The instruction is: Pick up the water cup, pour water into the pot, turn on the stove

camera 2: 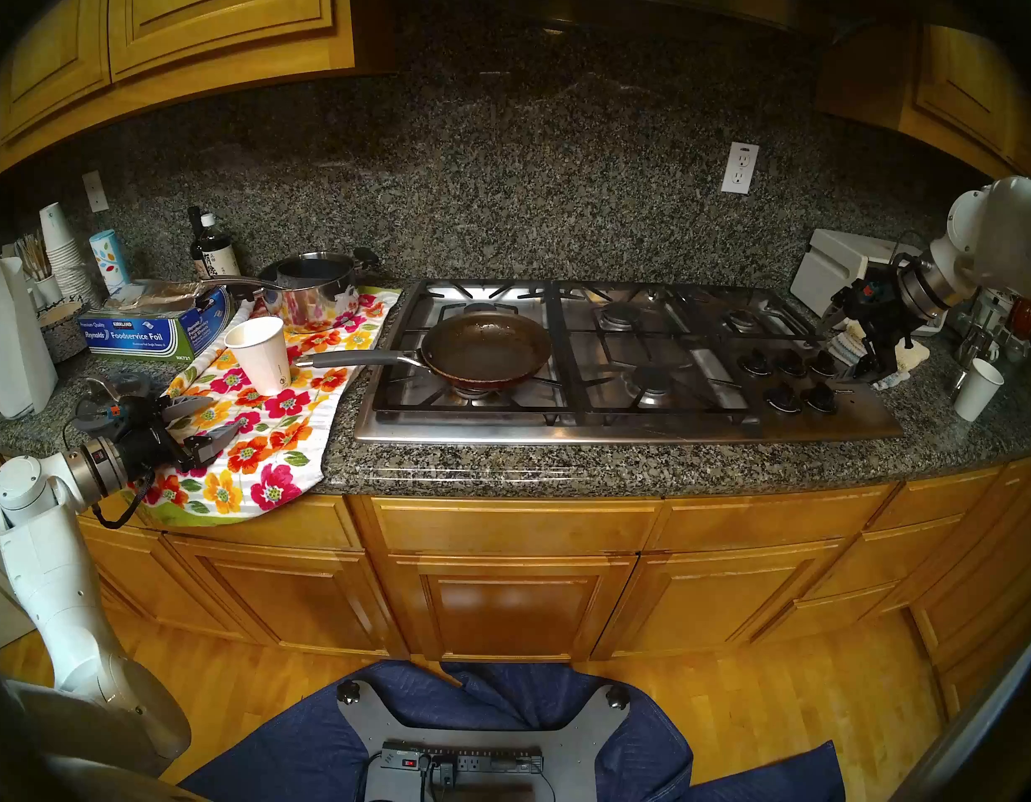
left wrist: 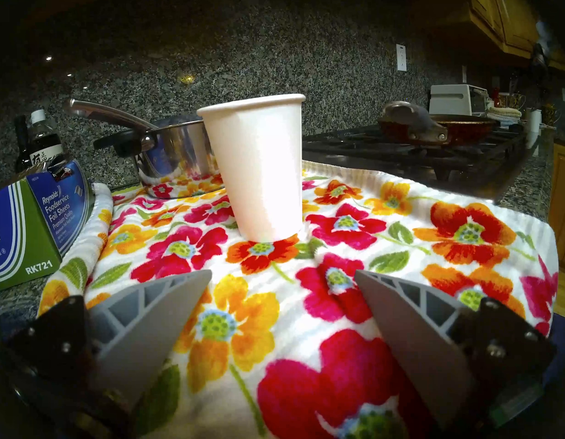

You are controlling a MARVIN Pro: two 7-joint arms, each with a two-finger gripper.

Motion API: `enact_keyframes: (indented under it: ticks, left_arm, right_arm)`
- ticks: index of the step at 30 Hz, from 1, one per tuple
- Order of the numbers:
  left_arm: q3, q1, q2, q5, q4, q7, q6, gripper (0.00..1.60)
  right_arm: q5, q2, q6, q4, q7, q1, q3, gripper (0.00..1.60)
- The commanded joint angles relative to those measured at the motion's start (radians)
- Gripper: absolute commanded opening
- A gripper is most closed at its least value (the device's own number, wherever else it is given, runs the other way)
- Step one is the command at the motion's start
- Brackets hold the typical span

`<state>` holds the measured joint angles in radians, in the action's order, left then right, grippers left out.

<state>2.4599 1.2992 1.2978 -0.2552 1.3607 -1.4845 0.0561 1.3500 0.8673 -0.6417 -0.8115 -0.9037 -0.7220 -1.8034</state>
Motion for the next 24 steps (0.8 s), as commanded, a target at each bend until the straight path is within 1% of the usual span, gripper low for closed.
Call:
enact_keyframes:
  ticks: [1,24]
  left_arm:
    - [-0.014,-0.072,-0.012,0.019,-0.005,0.014,-0.003,1.60]
    - [-0.045,-0.133,-0.023,0.035,-0.074,0.034,-0.036,1.60]
  right_arm:
    - [0.001,0.003,0.000,0.019,0.002,-0.025,-0.001,1.60]
    - [0.002,0.003,-0.001,0.020,0.002,-0.025,-0.001,1.60]
